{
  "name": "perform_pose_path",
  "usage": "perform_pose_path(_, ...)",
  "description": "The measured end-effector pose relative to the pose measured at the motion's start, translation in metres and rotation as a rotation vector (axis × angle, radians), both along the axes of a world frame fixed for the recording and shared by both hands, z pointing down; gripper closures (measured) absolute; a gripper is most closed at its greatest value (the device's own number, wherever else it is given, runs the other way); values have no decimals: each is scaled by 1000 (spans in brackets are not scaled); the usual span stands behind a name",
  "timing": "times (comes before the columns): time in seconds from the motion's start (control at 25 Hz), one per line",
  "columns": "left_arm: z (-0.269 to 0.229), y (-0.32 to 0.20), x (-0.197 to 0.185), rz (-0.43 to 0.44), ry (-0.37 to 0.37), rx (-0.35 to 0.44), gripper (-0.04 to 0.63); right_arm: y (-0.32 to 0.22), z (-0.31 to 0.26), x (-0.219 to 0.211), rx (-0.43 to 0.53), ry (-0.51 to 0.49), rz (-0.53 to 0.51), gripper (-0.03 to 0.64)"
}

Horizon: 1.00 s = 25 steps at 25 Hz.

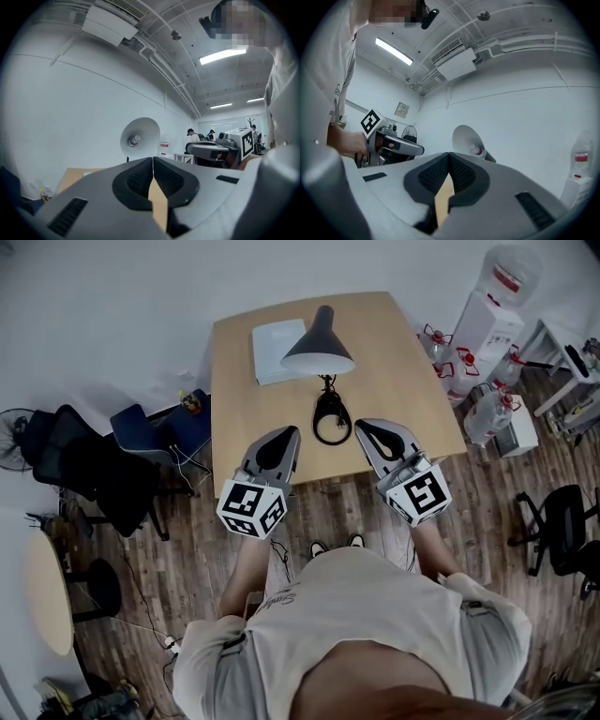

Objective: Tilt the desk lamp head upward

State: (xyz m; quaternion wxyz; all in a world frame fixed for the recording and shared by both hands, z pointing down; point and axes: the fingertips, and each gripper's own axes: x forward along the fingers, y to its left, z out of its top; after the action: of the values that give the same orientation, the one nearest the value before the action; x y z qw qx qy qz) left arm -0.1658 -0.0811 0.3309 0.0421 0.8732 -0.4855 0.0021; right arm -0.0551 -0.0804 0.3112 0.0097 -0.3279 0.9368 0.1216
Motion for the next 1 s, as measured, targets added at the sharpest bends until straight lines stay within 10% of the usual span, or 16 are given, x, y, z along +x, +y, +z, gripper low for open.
perform_pose_path(1.0,15,5,-1,7,25,-22,580,4,12,-7,-1,64,9,621)
